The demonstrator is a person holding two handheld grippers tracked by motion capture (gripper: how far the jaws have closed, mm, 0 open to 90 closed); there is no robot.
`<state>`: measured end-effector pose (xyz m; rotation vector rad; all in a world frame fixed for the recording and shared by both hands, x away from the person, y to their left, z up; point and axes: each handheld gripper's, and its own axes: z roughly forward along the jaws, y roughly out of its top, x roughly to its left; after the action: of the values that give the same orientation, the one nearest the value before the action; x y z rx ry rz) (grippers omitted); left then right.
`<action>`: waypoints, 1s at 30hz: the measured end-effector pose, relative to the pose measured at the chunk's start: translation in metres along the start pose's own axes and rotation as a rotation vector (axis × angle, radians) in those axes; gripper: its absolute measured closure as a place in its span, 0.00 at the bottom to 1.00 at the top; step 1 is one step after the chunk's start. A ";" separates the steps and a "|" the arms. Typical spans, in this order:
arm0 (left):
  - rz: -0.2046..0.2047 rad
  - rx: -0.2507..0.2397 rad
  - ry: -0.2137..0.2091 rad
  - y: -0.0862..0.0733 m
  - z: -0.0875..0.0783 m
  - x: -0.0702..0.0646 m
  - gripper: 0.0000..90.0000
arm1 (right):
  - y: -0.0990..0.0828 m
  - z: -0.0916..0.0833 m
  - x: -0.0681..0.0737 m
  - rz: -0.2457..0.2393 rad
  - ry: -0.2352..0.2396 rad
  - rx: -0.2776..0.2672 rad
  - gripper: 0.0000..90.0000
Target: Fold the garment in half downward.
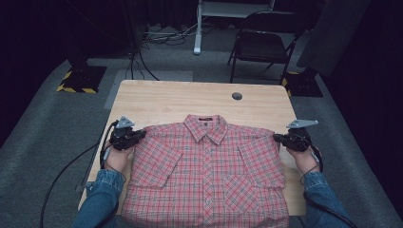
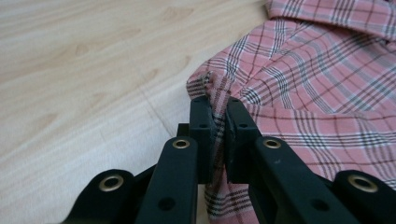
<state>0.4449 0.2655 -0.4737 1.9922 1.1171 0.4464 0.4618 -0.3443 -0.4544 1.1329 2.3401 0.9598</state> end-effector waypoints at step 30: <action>0.010 -0.170 -0.122 0.015 -0.074 -0.010 0.93 | -0.007 -0.087 -0.001 0.030 0.109 -0.237 0.98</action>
<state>0.4016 0.2869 -0.4151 1.8514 0.9616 0.4059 0.4080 -0.3842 -0.3985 1.0465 2.2226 1.3007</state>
